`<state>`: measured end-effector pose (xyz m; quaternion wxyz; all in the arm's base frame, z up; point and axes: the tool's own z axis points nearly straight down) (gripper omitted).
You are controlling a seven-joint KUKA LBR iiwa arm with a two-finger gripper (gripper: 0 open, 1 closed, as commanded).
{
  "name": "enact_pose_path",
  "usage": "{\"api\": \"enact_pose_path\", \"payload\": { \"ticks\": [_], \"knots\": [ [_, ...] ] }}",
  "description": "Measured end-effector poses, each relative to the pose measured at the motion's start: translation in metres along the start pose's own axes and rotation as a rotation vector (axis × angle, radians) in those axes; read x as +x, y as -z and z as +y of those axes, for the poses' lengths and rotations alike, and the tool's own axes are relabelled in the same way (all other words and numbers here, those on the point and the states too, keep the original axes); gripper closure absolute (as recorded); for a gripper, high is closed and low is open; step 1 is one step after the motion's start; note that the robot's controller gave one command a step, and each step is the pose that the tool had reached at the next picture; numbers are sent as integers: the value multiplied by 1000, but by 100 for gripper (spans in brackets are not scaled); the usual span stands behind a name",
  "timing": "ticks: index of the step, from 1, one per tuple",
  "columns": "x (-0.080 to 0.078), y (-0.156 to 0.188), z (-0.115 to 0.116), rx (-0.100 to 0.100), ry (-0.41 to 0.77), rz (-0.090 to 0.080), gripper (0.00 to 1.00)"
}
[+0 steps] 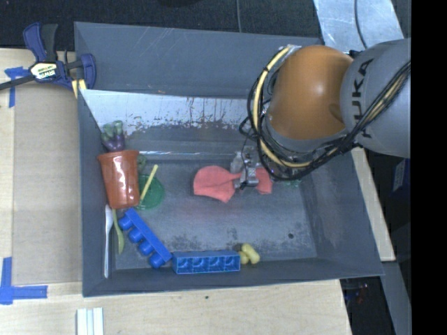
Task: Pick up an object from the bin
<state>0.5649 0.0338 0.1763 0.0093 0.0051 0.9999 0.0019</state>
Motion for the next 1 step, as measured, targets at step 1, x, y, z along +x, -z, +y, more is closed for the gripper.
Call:
{"api": "enact_pose_path", "payload": {
  "ticks": [1],
  "knots": [
    [-2,33,0,0,0,-8,100]
  ]
}}
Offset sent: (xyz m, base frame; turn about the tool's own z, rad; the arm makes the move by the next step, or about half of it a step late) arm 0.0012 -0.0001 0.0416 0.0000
